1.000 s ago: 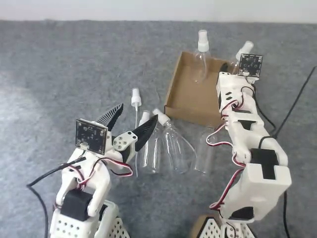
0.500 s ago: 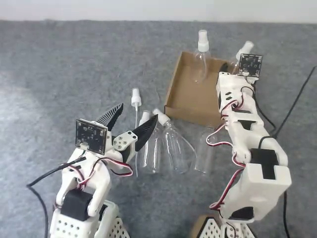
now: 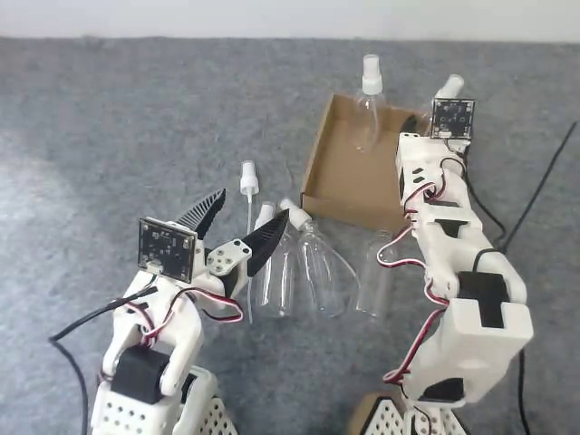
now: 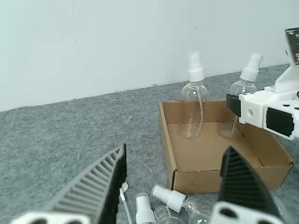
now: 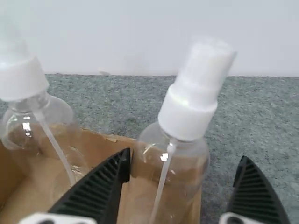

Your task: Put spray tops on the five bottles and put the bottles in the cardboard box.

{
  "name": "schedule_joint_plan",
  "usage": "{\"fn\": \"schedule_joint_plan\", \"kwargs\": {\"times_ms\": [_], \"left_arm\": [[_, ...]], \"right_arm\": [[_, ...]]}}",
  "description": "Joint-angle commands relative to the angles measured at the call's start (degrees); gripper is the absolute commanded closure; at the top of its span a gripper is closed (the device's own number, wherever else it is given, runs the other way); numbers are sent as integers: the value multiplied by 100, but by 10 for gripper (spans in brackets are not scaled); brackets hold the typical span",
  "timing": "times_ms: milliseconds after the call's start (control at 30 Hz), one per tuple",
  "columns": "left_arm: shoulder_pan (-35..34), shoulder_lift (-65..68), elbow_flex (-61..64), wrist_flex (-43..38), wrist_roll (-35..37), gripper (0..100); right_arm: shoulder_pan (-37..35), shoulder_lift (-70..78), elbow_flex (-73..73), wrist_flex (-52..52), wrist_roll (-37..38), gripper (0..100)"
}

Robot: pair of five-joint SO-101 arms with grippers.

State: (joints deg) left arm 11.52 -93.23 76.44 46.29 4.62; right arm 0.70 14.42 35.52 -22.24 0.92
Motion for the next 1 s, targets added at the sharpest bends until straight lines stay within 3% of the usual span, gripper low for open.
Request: {"fn": "schedule_joint_plan", "kwargs": {"times_ms": [0, 967], "left_arm": [[26, -53, -31, -149, -35, 699], [9, -62, -31, -149, -35, 699]], "right_arm": [[-31, -136, -360, -145, 114, 698], [22, -435, -387, -101, 123, 698]]}}
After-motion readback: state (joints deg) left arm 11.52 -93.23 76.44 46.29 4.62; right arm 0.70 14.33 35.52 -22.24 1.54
